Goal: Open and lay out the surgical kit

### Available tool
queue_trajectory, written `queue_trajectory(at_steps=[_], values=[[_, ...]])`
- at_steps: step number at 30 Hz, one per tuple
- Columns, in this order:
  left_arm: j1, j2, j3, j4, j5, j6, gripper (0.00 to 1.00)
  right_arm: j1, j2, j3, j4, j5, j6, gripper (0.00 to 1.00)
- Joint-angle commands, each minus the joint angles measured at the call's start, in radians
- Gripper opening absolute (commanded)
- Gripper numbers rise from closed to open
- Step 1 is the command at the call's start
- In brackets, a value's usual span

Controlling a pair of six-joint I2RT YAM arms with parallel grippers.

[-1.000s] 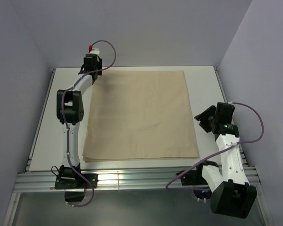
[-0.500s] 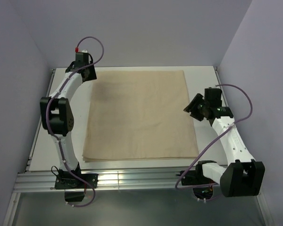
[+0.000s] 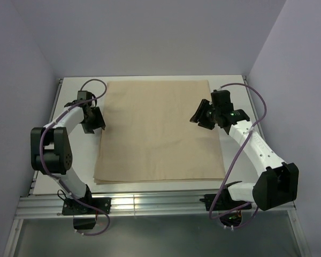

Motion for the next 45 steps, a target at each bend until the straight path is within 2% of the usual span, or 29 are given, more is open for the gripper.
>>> queue_trajectory(at_steps=[1, 6, 12, 18, 19, 21, 24, 26, 29, 30, 32, 38, 41, 45], values=[[-0.002, -0.091, -0.035, 0.009, 0.108, -0.005, 0.60, 0.005, -0.012, 0.029, 0.031, 0.004, -0.011, 0.55], [-0.002, -0.082, -0.072, -0.002, 0.120, 0.000, 0.60, 0.005, -0.008, 0.029, 0.017, 0.004, -0.041, 0.55], [-0.002, -0.061, -0.075, -0.003, 0.120, -0.006, 0.55, 0.003, -0.009, 0.057, -0.009, 0.025, -0.066, 0.55], [-0.002, -0.061, -0.106, 0.018, 0.123, -0.020, 0.44, 0.003, -0.005, 0.095, -0.039, 0.024, -0.083, 0.55], [-0.002, -0.059, -0.110, 0.023, 0.128, -0.021, 0.39, 0.003, -0.006, 0.100, -0.044, 0.025, -0.084, 0.55], [-0.002, -0.055, -0.117, 0.025, 0.140, -0.021, 0.34, 0.002, -0.005, 0.110, -0.047, 0.027, -0.084, 0.55], [-0.002, -0.047, -0.126, 0.029, 0.153, -0.021, 0.36, 0.002, 0.009, 0.129, -0.055, 0.021, -0.083, 0.55], [-0.002, -0.047, -0.135, 0.035, 0.160, -0.023, 0.33, 0.002, 0.009, 0.135, -0.055, 0.016, -0.081, 0.55], [-0.002, -0.061, -0.138, 0.037, 0.160, -0.022, 0.21, 0.000, 0.005, 0.135, -0.052, 0.015, -0.080, 0.55], [-0.002, -0.065, -0.137, 0.035, 0.160, -0.020, 0.12, 0.002, 0.005, 0.135, -0.052, 0.015, -0.080, 0.55], [-0.003, -0.078, -0.126, 0.031, 0.166, -0.020, 0.01, 0.002, 0.006, 0.135, -0.052, 0.010, -0.078, 0.55], [-0.026, -0.093, -0.072, 0.009, 0.229, -0.034, 0.00, 0.002, 0.006, 0.123, -0.041, 0.001, -0.067, 0.55], [-0.063, -0.087, -0.034, -0.012, 0.219, -0.041, 0.03, 0.000, 0.009, 0.121, -0.042, 0.002, -0.067, 0.55], [-0.092, -0.072, -0.008, -0.012, 0.225, -0.058, 0.00, 0.002, 0.008, 0.118, -0.042, 0.001, -0.067, 0.55]])
